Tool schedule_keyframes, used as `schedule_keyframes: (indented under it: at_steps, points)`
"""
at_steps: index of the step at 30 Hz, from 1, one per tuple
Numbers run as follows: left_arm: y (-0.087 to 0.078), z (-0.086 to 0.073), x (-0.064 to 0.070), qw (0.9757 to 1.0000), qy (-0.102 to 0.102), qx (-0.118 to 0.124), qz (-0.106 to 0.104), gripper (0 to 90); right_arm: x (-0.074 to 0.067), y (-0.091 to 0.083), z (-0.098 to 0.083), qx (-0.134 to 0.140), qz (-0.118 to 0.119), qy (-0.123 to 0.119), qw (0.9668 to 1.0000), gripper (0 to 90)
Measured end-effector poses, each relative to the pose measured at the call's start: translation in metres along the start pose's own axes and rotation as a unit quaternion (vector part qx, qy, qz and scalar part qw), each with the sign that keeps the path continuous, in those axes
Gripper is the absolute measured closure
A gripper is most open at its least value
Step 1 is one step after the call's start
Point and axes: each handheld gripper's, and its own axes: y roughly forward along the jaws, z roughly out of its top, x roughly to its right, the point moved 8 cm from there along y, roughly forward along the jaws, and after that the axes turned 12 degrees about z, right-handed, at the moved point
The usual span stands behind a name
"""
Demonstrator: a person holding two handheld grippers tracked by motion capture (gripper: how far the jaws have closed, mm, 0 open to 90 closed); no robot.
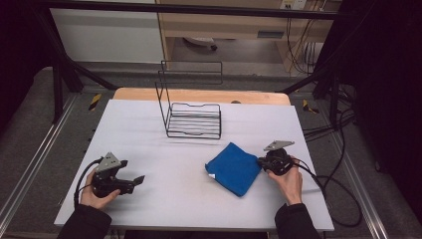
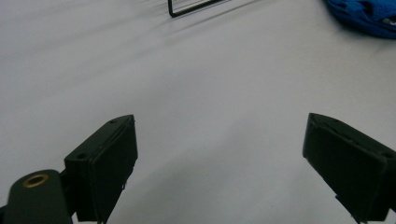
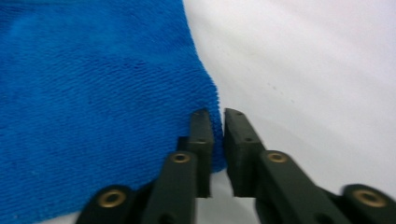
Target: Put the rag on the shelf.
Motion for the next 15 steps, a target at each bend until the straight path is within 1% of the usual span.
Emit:
schedule_keyframes:
  at_steps: [1, 2, 4, 5, 6, 7, 9, 10, 12, 15]
  points:
    - [0.000, 0.000, 0.000, 1.0000, 0.000, 0.000, -0.001, 10.4, 0.000, -0.002, 0.000, 0.001, -0.009, 0.001, 1.0000, 75.2]
    - [0.001, 0.000, 0.000, 1.0000, 0.000, -0.001, -0.001, 10.4, -0.002, -0.005, 0.002, 0.011, -0.012, -0.002, 0.9999, 71.9]
    - [0.001, 0.000, 0.001, 1.0000, 0.000, -0.001, -0.001, 10.4, -0.010, -0.013, 0.009, 0.041, -0.008, -0.003, 0.9991, 62.3]
    - [0.001, 0.000, 0.001, 1.0000, 0.000, 0.000, -0.001, 10.4, -0.016, -0.016, 0.013, 0.054, -0.004, -0.006, 0.9985, 58.2]
    - [0.001, 0.000, 0.001, 1.0000, 0.000, 0.000, -0.001, 10.4, -0.023, -0.019, 0.019, 0.066, 0.005, -0.012, 0.9977, 53.2]
    - [0.001, 0.000, 0.001, 1.0000, 0.000, -0.001, -0.001, 10.4, -0.031, -0.020, 0.025, 0.081, 0.013, -0.012, 0.9966, 48.6]
    - [0.001, 0.000, 0.001, 1.0000, 0.001, -0.001, -0.001, 10.4, -0.048, -0.019, 0.036, 0.102, 0.038, -0.013, 0.9940, 43.0]
    - [0.001, 0.000, 0.001, 1.0000, 0.001, -0.002, -0.001, 10.4, -0.057, -0.017, 0.041, 0.107, 0.048, -0.012, 0.9930, 40.2]
    - [0.001, 0.000, 0.001, 1.0000, 0.000, -0.001, -0.001, 10.4, -0.076, -0.008, 0.049, 0.109, 0.076, -0.012, 0.9910, 39.5]
    - [0.001, 0.000, 0.000, 1.0000, 0.000, -0.001, 0.000, 10.4, -0.102, 0.012, 0.056, 0.094, 0.107, -0.020, 0.9897, 40.4]
